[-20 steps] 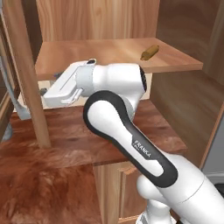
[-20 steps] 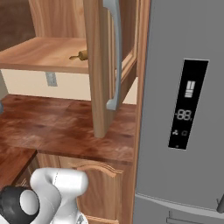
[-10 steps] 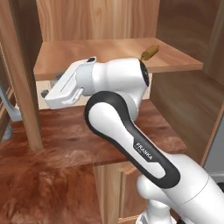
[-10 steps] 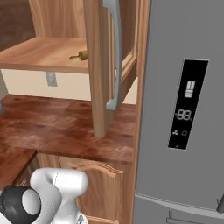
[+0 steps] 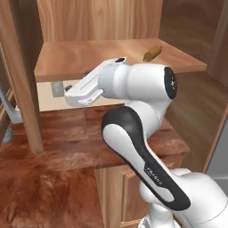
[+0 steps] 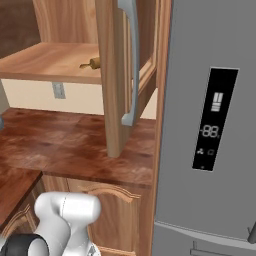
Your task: Open the cabinet, retrieve the rolling pin, and place it next to the meat on the cutting board to prepare for tenderizing.
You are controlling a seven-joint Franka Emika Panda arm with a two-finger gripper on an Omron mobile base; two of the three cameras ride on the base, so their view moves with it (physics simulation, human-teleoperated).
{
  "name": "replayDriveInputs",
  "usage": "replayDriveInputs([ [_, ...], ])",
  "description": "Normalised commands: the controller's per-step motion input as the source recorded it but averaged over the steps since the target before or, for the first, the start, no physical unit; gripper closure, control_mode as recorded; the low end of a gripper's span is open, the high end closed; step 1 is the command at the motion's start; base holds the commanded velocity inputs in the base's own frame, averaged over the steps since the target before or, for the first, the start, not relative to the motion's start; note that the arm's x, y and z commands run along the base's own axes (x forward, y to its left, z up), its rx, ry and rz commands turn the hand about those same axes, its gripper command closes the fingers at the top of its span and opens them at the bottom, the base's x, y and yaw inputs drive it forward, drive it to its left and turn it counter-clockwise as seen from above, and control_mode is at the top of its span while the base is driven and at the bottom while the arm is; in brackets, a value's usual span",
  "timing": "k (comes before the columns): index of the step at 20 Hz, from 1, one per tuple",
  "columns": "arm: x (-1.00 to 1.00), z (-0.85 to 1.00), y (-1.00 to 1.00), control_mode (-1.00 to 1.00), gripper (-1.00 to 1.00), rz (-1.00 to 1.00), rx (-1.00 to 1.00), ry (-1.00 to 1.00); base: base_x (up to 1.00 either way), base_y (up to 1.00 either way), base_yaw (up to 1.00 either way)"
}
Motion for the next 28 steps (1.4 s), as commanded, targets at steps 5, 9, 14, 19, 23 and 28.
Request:
replayDriveInputs([
  [5,-0.08,0.32,-0.64,-1.0,-1.0,-0.43,0.0,0.05,0.0,0.0,0.0],
  [9,-0.17,0.23,-0.67,-1.0,-1.0,-0.46,0.0,0.1,0.0,0.0,0.0],
  [14,-0.13,0.05,-0.7,-1.0,-1.0,-0.45,0.0,0.11,0.0,0.0,0.0],
  [19,-0.06,0.03,-0.81,-1.0,-1.0,-0.38,0.0,0.11,0.0,0.0,0.0],
  [23,-0.05,0.01,-0.85,-1.0,-1.0,-0.3,0.03,0.04,0.0,0.0,0.0],
  [28,0.01,-0.1,-0.6,-1.0,-1.0,-0.15,0.06,-0.01,0.0,0.0,0.0],
])
